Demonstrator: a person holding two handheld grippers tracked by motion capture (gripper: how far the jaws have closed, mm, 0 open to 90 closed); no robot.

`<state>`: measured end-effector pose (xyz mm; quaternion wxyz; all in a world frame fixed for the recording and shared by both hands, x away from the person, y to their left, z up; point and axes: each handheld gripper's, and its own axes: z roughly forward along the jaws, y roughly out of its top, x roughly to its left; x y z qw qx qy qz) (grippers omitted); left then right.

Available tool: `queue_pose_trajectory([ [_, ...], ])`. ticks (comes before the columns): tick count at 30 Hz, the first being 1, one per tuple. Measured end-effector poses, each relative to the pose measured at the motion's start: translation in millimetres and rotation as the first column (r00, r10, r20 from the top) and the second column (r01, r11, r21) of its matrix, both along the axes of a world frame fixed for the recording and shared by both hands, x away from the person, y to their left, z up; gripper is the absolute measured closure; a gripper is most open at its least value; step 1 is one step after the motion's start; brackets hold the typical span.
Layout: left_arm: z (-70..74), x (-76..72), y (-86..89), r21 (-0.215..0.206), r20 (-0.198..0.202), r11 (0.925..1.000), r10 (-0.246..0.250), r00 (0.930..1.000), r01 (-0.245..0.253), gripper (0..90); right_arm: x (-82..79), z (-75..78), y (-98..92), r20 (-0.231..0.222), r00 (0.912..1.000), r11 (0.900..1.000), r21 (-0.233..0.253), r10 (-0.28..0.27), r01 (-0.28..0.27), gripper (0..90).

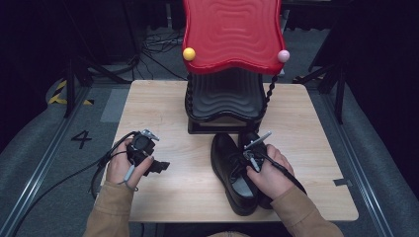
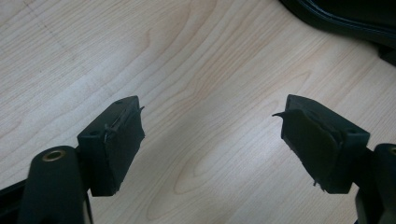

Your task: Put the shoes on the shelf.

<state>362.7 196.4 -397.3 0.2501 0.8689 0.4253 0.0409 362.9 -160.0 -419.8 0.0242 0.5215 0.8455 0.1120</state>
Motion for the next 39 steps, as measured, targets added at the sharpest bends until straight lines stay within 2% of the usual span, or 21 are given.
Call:
queue_pose_trajectory([
  [2,0.0,0.1,0.3,0.001,0.001,1.0000,0.001,1.0000,-0.001,21.3,0.1,-0.1,-0.2,-0.003,1.0000,1.000,0.003,-0.003,0.003,77.3],
  [5,-0.2,0.3,1.1,-0.001,-0.002,1.0000,0.001,1.0000,-0.001,21.3,2.1,1.0,-1.4,-0.024,0.9989,0.999,0.004,-0.039,0.039,79.9],
  [9,0.2,0.0,4.7,-0.008,0.004,0.9999,0.010,0.9999,-0.010,21.3,1.8,3.9,-2.9,-0.016,0.9987,0.999,-0.017,-0.048,0.047,81.4],
  [12,-0.2,-0.3,7.0,-0.007,0.003,0.9998,0.016,0.9999,-0.016,21.3,2.5,7.5,-6.5,-0.022,0.9983,0.998,-0.010,-0.055,0.054,81.7],
  [18,1.0,-2.2,8.5,-0.013,0.006,0.9998,0.017,0.9998,-0.017,21.3,-4.5,20.5,-5.4,-0.039,0.9990,1.000,-0.006,-0.023,0.023,81.8],
  [26,1.6,-3.5,11.5,-0.014,0.008,0.9995,0.027,0.9996,-0.027,21.3,-8.7,51.7,-8.8,-0.042,0.9991,1.000,-0.005,0.010,-0.011,81.9],
  [32,2.1,-3.7,14.0,-0.015,0.011,0.9993,0.033,0.9994,-0.033,21.3,-10.8,79.4,-14.2,-0.039,0.9992,1.000,-0.004,0.009,-0.009,81.9],
  [33,2.1,-3.7,14.0,-0.015,0.011,0.9993,0.033,0.9994,-0.033,21.3,-10.8,79.4,-14.2,-0.039,0.9992,1.000,-0.004,0.009,-0.009,81.9],
  [34,2.4,-3.8,14.7,-0.014,0.010,0.9992,0.037,0.9993,-0.037,21.3,-12.6,90.7,-15.3,-0.031,0.9994,1.000,-0.008,0.014,-0.015,81.9],
  [36,2.3,-3.8,15.0,-0.019,0.012,0.9990,0.040,0.9991,-0.040,21.3,-13.2,94.5,-15.9,-0.028,0.9994,1.000,-0.009,0.019,-0.019,81.9],
  [37,2.5,-4.0,15.3,-0.023,0.010,0.9989,0.042,0.9991,-0.042,21.3,-14.6,105.3,-17.0,-0.020,0.9996,1.000,-0.016,0.021,-0.022,81.9],
  [39,3.1,-4.2,16.2,-0.022,0.011,0.9988,0.045,0.9989,-0.045,21.3,-14.9,110.0,-17.9,-0.019,0.9995,1.000,-0.016,0.025,-0.025,81.9],
])
